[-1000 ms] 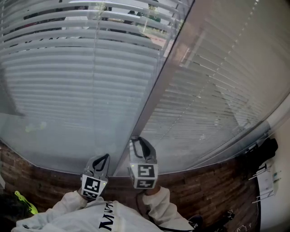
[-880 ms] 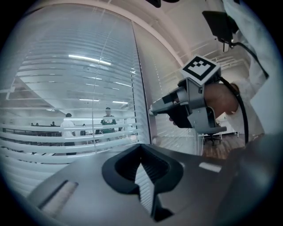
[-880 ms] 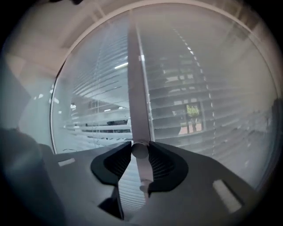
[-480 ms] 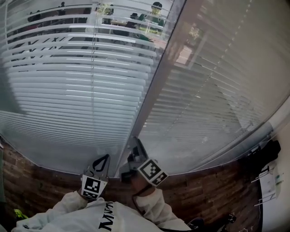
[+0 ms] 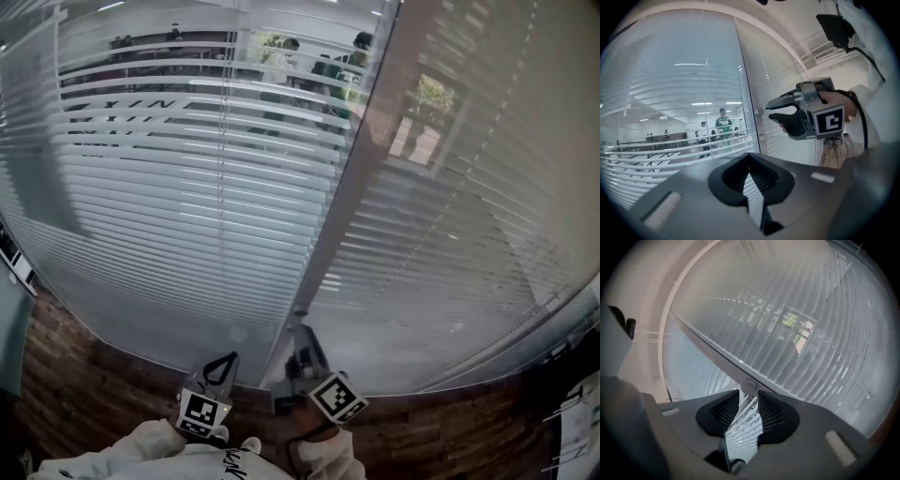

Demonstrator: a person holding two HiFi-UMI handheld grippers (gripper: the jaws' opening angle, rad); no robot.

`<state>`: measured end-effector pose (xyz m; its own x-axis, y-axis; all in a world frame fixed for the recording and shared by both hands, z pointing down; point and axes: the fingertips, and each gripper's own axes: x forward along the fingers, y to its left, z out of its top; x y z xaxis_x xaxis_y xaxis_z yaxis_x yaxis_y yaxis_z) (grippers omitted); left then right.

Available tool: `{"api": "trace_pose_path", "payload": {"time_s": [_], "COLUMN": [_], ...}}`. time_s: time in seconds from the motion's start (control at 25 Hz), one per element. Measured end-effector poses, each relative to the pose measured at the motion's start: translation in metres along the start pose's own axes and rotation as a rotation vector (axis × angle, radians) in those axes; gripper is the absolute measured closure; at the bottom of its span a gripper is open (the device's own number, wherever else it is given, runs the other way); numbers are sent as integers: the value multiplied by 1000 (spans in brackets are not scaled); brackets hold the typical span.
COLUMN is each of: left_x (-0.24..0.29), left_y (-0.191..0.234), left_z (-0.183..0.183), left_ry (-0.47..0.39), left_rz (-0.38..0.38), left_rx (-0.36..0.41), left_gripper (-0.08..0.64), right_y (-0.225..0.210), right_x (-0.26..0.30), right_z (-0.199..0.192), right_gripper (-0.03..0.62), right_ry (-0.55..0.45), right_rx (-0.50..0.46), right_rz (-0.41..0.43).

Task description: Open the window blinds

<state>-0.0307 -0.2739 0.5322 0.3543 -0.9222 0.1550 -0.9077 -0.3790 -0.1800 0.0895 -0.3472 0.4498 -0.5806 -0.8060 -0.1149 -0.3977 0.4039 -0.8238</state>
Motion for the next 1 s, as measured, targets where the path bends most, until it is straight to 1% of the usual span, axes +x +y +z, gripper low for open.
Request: {"api": "trace_pose_path", "payload": {"time_s": [0.04,0.12,0.2,0.28,0.4,0.6,0.8,0.92,1.0], "left_x": [-3,-3,6,17,21,-19,-71,-110,-135], "left_y": [-1,-3,-6,-12,-20,-11,12,33,37], "left_z": [-4,-4,-1,1,8,14,-11,-10,-4], "left_ry": [8,15,19,16,-18,-58,-100,-130,-143], "left_rz": [1,-3,-16,-40,-78,-125,-159,-192,-213], "left_rx": [5,16,25,34,45,44,31,32,27], "left_gripper": [560,560,560,560,560,560,560,560,560], "right_y": [-4,-15,-28,-41,-52,-26,-8,25,46], "right_x": [-7,-20,-33,-46,-64,-85,-107,-122,-139], "right_z": [-6,-13,-17,-21,-34,-70,-124,-156,-169], "right_gripper": [474,514,547,553,564,585,591,591,591], "right_ry": [11,28,42,55,70,54,5,-38,-62], "right_rx": [-27,-74,-103,-123,-145,-181,-226,-272,-303], "right_rz": [0,-19,-45,-80,-127,-177,-233,-264,-287]}}
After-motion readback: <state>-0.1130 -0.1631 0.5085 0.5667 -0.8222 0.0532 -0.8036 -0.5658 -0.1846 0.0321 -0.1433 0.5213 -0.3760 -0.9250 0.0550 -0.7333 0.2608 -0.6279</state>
